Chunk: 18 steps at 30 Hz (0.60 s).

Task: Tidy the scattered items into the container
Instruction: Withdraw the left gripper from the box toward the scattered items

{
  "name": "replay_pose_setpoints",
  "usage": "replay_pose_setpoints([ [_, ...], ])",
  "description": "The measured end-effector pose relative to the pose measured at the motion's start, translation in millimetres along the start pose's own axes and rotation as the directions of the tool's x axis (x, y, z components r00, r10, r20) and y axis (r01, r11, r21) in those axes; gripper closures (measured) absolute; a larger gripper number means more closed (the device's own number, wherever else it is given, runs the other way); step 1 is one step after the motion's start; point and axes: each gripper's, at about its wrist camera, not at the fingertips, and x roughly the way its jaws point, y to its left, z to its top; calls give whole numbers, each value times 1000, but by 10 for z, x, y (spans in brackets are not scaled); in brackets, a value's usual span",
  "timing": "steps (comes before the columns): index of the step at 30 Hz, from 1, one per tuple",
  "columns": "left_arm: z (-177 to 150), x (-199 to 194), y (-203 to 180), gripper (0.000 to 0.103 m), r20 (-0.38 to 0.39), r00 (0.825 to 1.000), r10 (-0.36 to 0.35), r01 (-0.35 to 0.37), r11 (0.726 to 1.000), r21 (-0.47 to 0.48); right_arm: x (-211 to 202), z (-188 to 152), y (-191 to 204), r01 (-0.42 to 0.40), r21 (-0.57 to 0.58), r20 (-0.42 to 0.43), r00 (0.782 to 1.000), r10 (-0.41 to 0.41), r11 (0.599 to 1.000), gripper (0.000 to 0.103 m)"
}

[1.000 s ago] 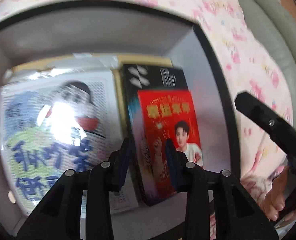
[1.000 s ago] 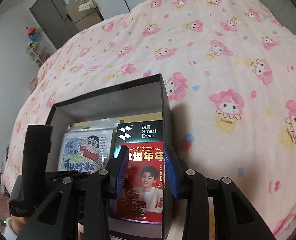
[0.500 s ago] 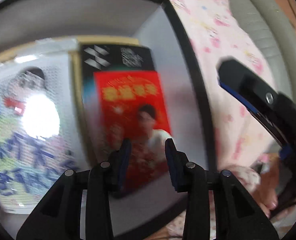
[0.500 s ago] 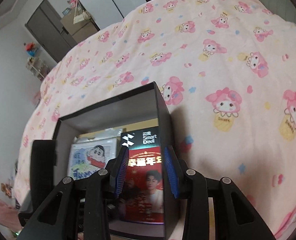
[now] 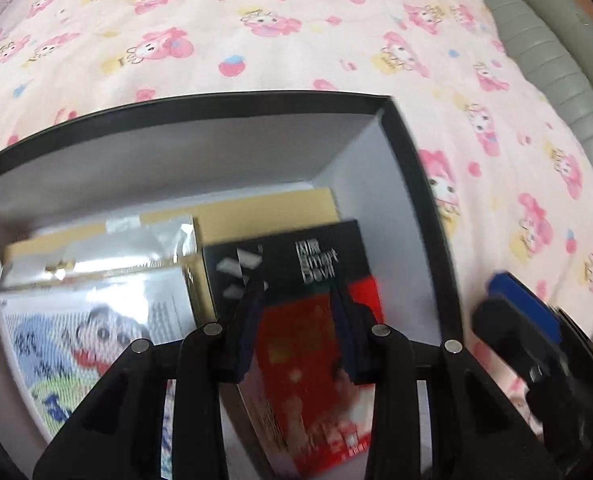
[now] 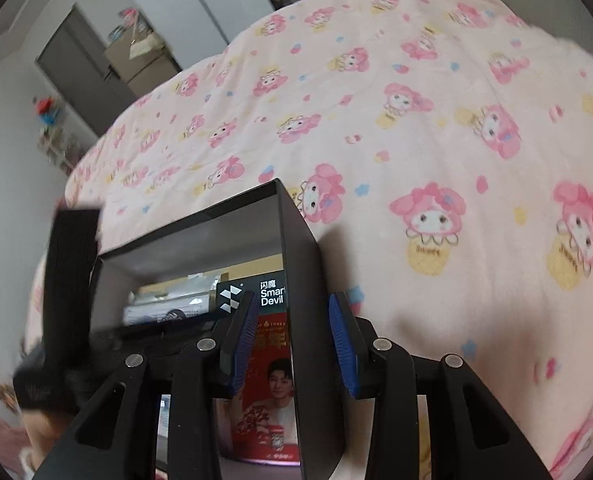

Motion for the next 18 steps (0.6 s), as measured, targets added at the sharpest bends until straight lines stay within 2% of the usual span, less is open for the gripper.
replay_pose_setpoints([
  [3, 38, -10, -14, 70, -17, 999, 32, -32, 999, 29, 34, 9, -32, 19, 3, -4, 1000, -19, 1000, 70],
  [5, -49, -16, -41, 70, -40, 999, 15, -13, 999, 42, 48, 3, -48, 25, 2, -13, 1000, -25, 1000, 70],
  [7, -119, -44, -73, 70, -19, 1000, 10, -9, 997, 74, 60, 0, -54, 16, 5, -24, 1000, -15, 1000, 70],
  [8, -137, -55, -59, 70, -27, 999, -28, 30, 997, 71, 58, -4, -48, 9, 7, -28, 1000, -9, 1000, 70],
  [10, -170, -93, 41, 70, -45, 990, -132, 132, 991, 8, 38, -3, -3, 2, -4, -22, 1000, -2, 1000, 70],
  [16, -567, -693, 240, 69, 136, 981, -141, 148, 988, -44, -167, -80, 58, 32, -29, 40, 999, -31, 999, 70],
  [18, -701, -949, 244, 69, 192, 975, -110, 119, 992, -36, -283, -107, 121, 41, -44, 63, 997, -38, 998, 70],
])
